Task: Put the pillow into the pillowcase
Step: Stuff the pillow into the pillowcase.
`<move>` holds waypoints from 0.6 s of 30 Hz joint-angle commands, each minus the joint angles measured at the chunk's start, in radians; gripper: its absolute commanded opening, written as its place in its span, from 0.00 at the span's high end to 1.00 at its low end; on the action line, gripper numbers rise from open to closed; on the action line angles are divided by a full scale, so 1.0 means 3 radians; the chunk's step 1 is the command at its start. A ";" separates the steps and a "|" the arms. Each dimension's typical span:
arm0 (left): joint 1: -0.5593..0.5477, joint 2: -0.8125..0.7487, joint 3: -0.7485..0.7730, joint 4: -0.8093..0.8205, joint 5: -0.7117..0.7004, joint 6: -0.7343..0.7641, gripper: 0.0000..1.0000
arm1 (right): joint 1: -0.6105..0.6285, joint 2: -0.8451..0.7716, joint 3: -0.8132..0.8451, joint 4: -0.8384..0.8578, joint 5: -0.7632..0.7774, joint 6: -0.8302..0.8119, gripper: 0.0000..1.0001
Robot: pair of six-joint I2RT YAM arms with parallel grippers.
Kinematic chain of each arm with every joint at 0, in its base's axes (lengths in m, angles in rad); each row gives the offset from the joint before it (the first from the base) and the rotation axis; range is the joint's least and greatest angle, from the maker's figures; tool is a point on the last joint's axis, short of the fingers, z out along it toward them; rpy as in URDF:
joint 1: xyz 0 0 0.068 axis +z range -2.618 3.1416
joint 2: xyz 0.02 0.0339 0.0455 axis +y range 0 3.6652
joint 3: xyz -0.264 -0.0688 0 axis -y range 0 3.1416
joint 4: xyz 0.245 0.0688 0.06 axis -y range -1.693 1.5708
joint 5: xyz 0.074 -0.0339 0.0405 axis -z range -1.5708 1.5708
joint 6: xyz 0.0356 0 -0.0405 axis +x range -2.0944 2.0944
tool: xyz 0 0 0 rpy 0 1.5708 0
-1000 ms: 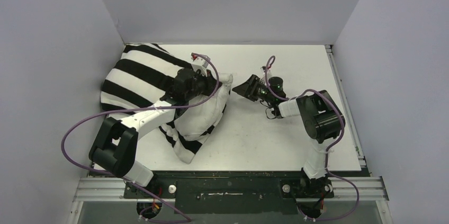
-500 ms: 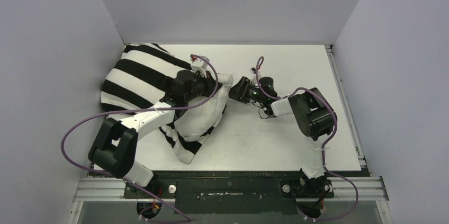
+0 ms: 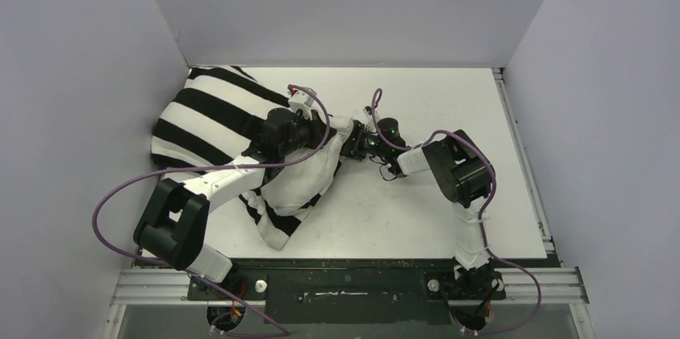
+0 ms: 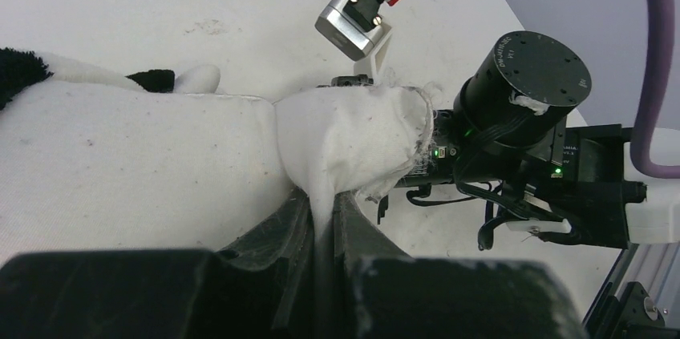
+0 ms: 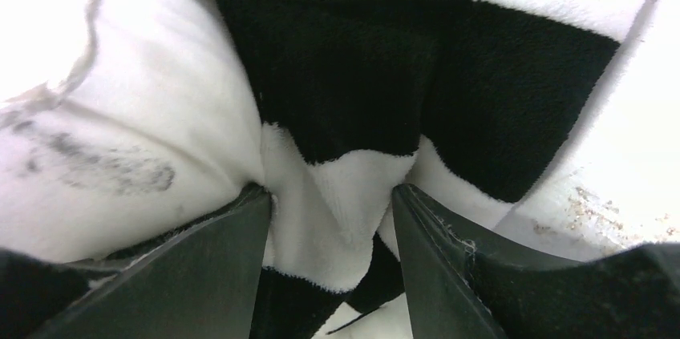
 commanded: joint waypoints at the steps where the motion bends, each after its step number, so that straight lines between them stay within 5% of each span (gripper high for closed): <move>1: -0.0002 -0.0144 0.0022 0.0336 0.0174 -0.0097 1.00 | 0.0095 0.0118 0.0249 0.0078 -0.0049 -0.0007 0.43; 5: -0.0005 -0.0148 0.0022 0.0361 0.0182 -0.0117 1.00 | 0.0104 0.0087 0.0220 0.0017 0.0168 -0.0082 0.68; 8: 0.0000 -0.0217 0.0010 0.0250 0.0092 -0.0029 1.00 | 0.0038 -0.0125 0.0110 -0.0355 0.0597 -0.0434 0.98; 12: 0.0001 -0.0302 0.0040 -0.0137 -0.0183 0.0226 1.00 | -0.0190 -0.0515 -0.0339 -0.0327 0.1065 -0.0548 1.00; 18: 0.0024 -0.0332 -0.0012 -0.0499 -0.0593 0.0412 1.00 | -0.0459 -0.1066 -0.0993 0.0314 0.1042 -0.0516 1.00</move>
